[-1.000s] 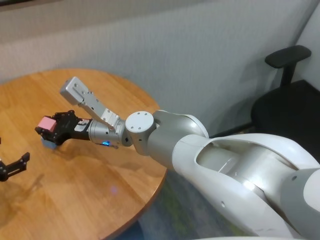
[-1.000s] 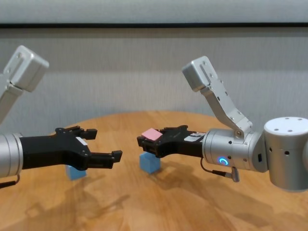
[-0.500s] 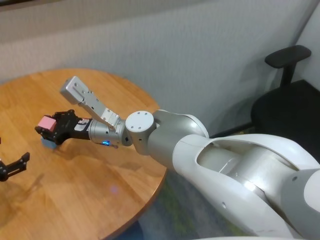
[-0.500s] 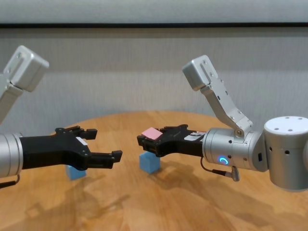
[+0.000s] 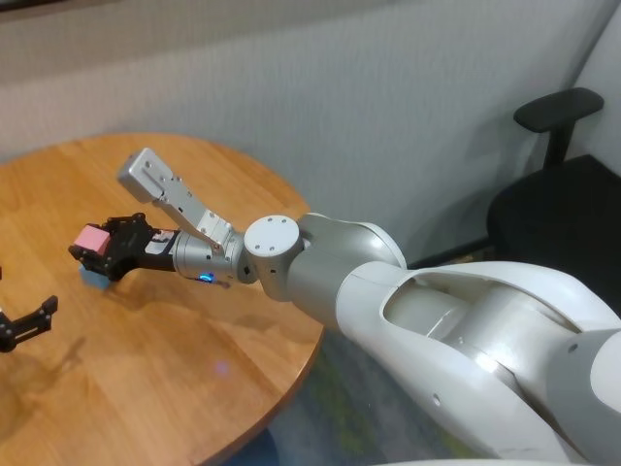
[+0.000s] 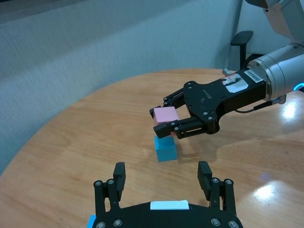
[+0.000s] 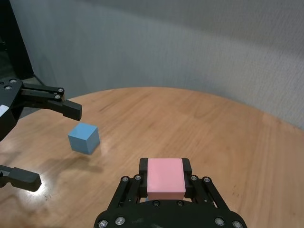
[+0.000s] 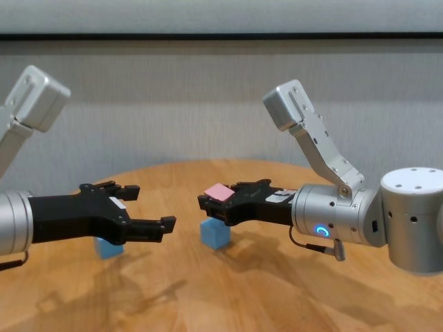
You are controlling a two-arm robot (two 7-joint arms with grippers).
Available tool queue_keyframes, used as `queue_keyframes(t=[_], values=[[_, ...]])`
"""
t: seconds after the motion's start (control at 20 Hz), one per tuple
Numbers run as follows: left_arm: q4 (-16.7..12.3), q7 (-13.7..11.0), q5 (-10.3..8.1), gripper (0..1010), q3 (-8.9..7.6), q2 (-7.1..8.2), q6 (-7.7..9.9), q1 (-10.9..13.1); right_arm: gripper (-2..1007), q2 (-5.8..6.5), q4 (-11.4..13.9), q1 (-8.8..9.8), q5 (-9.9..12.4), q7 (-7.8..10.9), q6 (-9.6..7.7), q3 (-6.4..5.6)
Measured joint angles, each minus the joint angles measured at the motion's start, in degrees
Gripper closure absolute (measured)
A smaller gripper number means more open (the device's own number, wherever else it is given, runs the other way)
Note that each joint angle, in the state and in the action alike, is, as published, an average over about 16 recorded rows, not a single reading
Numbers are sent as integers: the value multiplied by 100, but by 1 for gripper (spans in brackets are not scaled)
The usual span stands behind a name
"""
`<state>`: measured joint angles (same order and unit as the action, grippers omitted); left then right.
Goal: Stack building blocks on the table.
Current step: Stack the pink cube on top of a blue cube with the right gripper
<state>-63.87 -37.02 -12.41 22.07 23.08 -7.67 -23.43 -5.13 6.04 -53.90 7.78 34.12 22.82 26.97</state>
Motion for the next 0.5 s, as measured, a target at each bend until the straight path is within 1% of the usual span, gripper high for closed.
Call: queue_keyframes(t=[0.5], values=[[0, 0, 0, 10, 0, 0, 0, 0, 632, 7, 22, 10, 3, -1, -9, 5]])
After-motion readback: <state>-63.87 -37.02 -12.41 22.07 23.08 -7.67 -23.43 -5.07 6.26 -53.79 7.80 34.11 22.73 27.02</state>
